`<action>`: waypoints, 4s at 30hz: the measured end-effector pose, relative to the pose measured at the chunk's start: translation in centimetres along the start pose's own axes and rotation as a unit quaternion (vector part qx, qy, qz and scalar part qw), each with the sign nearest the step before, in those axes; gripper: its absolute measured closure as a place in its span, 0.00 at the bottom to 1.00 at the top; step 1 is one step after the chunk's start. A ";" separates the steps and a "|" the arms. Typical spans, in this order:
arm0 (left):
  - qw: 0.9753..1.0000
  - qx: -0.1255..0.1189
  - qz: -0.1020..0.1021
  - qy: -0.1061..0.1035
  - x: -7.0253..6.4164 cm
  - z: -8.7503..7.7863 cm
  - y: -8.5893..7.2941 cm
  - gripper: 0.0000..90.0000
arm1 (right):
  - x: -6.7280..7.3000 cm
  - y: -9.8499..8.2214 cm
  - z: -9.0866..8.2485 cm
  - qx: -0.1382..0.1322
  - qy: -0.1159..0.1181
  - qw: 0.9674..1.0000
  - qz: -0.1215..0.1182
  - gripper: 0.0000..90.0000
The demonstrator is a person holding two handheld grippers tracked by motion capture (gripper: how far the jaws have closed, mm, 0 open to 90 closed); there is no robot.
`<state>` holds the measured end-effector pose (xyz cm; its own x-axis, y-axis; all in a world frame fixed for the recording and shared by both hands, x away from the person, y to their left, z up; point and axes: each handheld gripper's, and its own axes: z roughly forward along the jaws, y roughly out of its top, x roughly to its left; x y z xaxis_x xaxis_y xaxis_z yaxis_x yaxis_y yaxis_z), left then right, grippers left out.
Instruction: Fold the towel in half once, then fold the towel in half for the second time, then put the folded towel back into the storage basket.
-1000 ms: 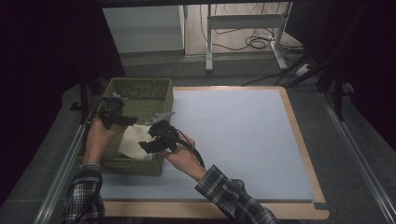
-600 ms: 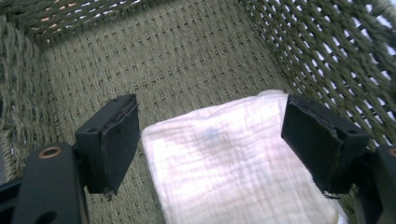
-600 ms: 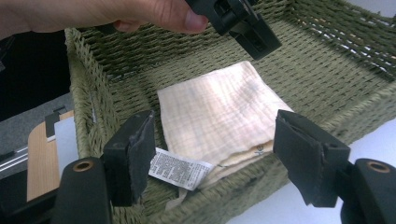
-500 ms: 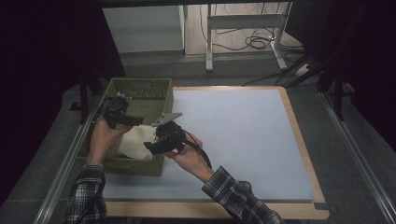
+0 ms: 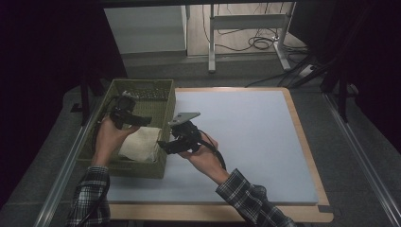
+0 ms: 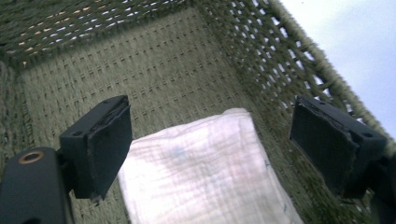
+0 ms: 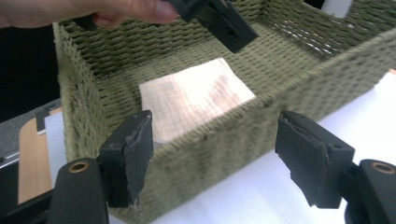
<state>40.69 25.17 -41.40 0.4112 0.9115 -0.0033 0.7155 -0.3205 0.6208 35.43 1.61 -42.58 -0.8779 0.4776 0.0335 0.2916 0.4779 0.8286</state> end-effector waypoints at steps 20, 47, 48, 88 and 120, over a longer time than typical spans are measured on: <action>0.999 -0.021 0.022 -0.042 -4.9 0.1 2.2 0.10 | -4.3 -3.8 -4.2 0.002 -0.025 0.999 0.027 0.28; 0.993 -0.042 0.058 -0.095 -13.0 3.0 3.3 0.04 | -8.1 -9.0 -9.8 0.021 -0.064 0.997 0.035 0.18; 0.992 -0.043 0.060 -0.097 -13.3 3.0 3.3 0.04 | -8.2 -9.1 -10.0 0.022 -0.064 0.997 0.035 0.18; 0.983 -0.073 0.101 -0.138 -20.9 5.1 -1.3 0.02 | -11.9 -17.2 -17.8 0.037 -0.097 0.993 0.060 0.09; 0.986 -0.039 0.111 -0.119 -21.0 9.9 -8.6 0.00 | -11.8 -23.4 -16.5 0.097 -0.114 0.987 0.056 0.04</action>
<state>31.49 6.22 -54.45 0.6800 0.7322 -0.0394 0.5521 -0.4759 0.6846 32.66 -27.37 -53.09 -0.7341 0.6785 -0.0259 0.4688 0.5341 0.7035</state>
